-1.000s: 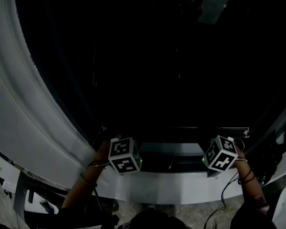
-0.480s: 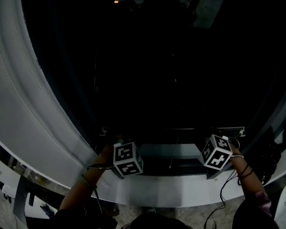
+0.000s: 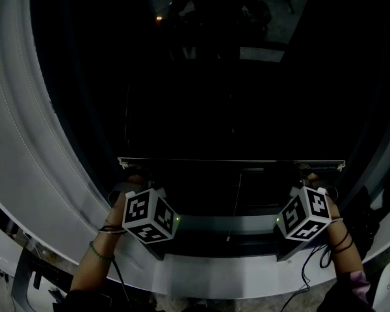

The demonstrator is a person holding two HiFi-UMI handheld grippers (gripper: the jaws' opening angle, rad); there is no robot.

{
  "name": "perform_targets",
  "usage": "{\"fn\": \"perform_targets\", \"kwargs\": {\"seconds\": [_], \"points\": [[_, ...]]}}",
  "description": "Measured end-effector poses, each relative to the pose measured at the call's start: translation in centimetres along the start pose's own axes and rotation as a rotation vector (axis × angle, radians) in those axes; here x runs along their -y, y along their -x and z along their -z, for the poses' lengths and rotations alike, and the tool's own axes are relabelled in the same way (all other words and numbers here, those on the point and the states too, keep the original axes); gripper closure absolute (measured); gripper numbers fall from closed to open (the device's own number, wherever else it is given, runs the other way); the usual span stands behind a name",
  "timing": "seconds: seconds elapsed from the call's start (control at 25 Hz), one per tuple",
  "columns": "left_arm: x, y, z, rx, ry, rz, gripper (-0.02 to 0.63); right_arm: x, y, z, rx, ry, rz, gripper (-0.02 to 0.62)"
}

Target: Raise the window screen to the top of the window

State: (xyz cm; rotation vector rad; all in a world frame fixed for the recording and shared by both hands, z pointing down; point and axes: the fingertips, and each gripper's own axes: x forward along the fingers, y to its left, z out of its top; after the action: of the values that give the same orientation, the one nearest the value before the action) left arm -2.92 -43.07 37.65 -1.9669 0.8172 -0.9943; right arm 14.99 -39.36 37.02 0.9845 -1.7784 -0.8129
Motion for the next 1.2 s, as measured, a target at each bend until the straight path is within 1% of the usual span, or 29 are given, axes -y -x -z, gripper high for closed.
{"fn": "perform_targets", "kwargs": {"seconds": [0.08, 0.16, 0.28, 0.4, 0.52, 0.68, 0.84, 1.0, 1.2], "points": [[-2.4, 0.9, -1.0, 0.034, 0.017, -0.044, 0.566, 2.3, 1.0, -0.9, 0.025, 0.005, 0.041, 0.566], [-5.1, 1.8, -2.1, 0.06, 0.008, -0.108, 0.563, 5.0, 2.1, -2.0, 0.059, 0.01, 0.094, 0.566], [-9.3, 3.2, -3.9, 0.092, -0.016, -0.207, 0.561, 9.1, 3.9, -3.7, 0.093, 0.028, 0.186, 0.565], [-12.8, 4.8, -5.4, 0.103, -0.043, -0.277, 0.56, 12.5, 5.5, -5.3, 0.116, 0.046, 0.271, 0.563], [-16.0, 6.3, -6.6, 0.107, -0.081, -0.339, 0.56, 15.5, 7.0, -7.0, 0.132, 0.065, 0.329, 0.561], [-20.5, 7.4, -9.3, 0.122, -0.108, -0.396, 0.56, 20.3, 8.9, -8.0, 0.145, 0.101, 0.394, 0.561], [-24.4, 9.7, -11.0, 0.148, -0.102, -0.433, 0.56, 24.1, 11.1, -10.1, 0.161, 0.106, 0.434, 0.561], [-28.5, 11.8, -12.8, 0.177, -0.102, -0.479, 0.557, 27.8, 13.2, -12.0, 0.171, 0.118, 0.496, 0.558], [-32.9, 13.8, -15.0, 0.165, -0.135, -0.524, 0.557, 32.3, 15.2, -14.0, 0.157, 0.149, 0.558, 0.558]]}}
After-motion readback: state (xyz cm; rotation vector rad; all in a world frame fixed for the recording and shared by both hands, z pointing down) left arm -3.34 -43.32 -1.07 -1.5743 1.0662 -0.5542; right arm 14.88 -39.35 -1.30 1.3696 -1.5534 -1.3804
